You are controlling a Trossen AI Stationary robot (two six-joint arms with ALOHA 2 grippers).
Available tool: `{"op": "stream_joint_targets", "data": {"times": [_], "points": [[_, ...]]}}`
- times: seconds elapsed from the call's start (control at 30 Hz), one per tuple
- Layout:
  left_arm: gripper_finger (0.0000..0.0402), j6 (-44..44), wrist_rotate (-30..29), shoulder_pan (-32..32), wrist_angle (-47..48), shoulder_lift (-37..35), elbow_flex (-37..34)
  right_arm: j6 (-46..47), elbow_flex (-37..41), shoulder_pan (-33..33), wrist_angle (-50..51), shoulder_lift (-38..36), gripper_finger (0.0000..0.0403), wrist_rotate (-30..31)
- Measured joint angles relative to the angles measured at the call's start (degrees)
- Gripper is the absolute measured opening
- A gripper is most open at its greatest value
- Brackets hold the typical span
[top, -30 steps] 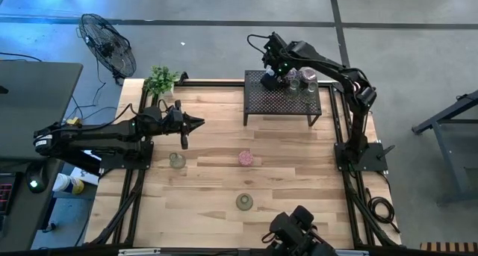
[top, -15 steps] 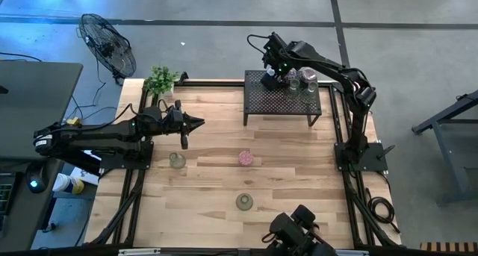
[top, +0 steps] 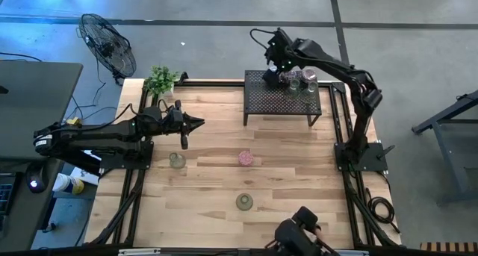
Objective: Pick & Place candle stick holders
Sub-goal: Put the green glass candle holder on the shelf
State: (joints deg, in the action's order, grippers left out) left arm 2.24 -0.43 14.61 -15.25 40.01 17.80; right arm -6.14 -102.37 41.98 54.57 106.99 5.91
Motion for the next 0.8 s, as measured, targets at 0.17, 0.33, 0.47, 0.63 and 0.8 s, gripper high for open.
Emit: {"op": "stream_joint_targets", "data": {"times": [0.17, 0.33, 0.47, 0.63, 0.8], "points": [[0.0037, -4.6, 0.0, 0.0, 3.2, 0.0, 0.1, -0.4, 0.0, -2.1, -0.1, -4.4, 0.0335, 1.3], [0.0037, -4.6, -0.4, 0.0, 4.8, 0.0, 0.1, 0.1, 0.1, -8.3, 2.9, -10.9, 0.0295, 0.3], [0.0037, -3.8, -0.4, 0.0, 4.2, 0.0, 0.1, 1.2, 5.2, -18.5, 0.8, -17.3, 0.0221, 2.0], [0.0037, -3.8, -0.4, 0.0, 3.9, 0.0, 0.1, 5.3, 19.2, -34.2, -8.9, -26.3, 0.0102, 8.8], [0.0037, -3.8, 2.9, 0.0, 1.3, 0.0, 0.1, 12.5, 32.4, -48.2, -21.4, -32.0, 0.0009, 11.2]]}}
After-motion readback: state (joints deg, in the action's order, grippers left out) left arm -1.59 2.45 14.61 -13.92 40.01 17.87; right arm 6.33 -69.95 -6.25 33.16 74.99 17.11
